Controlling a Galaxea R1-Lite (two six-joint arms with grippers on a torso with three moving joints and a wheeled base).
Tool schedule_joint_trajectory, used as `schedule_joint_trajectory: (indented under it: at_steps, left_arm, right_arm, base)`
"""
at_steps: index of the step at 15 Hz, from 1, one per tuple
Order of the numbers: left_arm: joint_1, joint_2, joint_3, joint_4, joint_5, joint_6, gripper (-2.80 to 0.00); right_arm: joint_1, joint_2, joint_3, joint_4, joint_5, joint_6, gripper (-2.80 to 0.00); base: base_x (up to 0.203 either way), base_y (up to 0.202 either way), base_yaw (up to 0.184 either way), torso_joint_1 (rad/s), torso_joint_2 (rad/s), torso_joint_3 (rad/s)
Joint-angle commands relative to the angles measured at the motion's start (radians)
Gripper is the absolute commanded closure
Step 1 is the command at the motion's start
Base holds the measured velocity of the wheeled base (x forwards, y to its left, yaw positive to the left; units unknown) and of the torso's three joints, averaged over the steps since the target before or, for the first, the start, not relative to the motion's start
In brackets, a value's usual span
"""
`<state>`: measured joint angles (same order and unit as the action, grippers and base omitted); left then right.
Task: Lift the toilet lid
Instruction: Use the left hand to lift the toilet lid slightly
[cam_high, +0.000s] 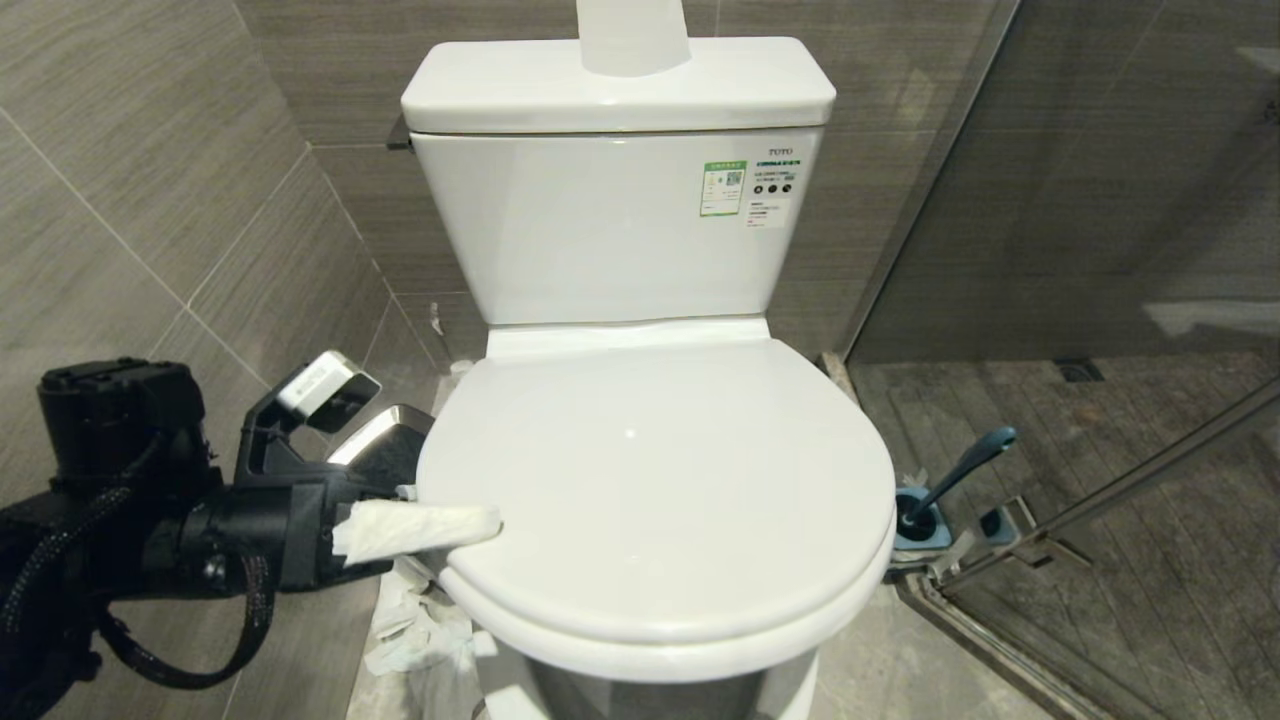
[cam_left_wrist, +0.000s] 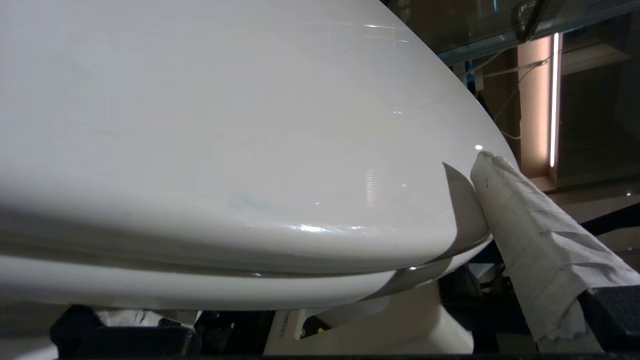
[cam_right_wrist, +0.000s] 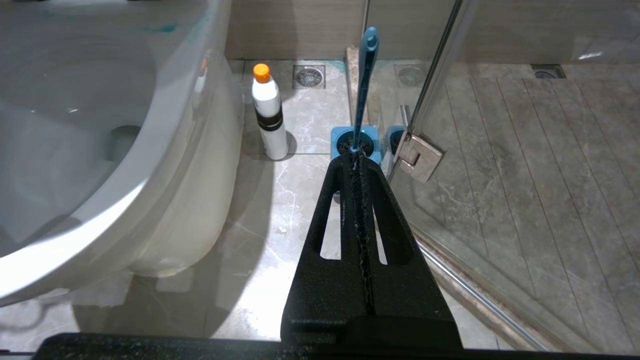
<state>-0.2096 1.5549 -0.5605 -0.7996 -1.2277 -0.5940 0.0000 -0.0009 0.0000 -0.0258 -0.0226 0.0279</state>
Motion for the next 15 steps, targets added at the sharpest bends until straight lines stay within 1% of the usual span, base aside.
schedule_joint_trajectory:
  at_steps: [1,7,10,11,12,14,15]
  left_arm:
    - [0.001,0.004,-0.042,-0.004,0.001,-0.033,-2.80]
    - [0.009,-0.013,-0.031,0.003,0.003,-0.039,-2.80]
    - [0.015,-0.059,0.017,0.014,0.001,-0.038,-2.80]
    - [0.015,-0.077,0.031,0.038,0.001,-0.038,-2.80]
    - [0.013,-0.098,0.036,0.086,0.002,-0.038,-2.80]
    - [0.008,-0.121,0.023,0.187,0.007,-0.039,-2.80]
    - [0.000,-0.124,0.006,0.228,0.021,-0.039,-2.80]
  right_arm:
    - [0.000,0.001,0.011,0.000,0.000,0.000,0.00]
    - [0.000,0.001,0.011,0.000,0.000,0.001,0.00]
    - [0.000,0.001,0.011,0.000,0.000,0.001,0.00]
    - [0.000,0.001,0.011,0.000,0.000,0.001,0.00]
    - [0.000,0.001,0.011,0.000,0.000,0.001,0.00]
    - [0.000,0.001,0.011,0.000,0.000,0.001,0.00]
    - [0.000,0.001,0.011,0.000,0.000,0.001,0.00]
  base:
    - [0.000,0.000,0.000,0.000,0.00,0.000]
    - [0.000,0.000,0.000,0.000,0.00,0.000]
    - [0.000,0.000,0.000,0.000,0.00,0.000]
    - [0.000,0.000,0.000,0.000,0.00,0.000]
    - [0.000,0.000,0.000,0.000,0.00,0.000]
    - [0.000,0.000,0.000,0.000,0.00,0.000]
    - [0.000,0.000,0.000,0.000,0.00,0.000]
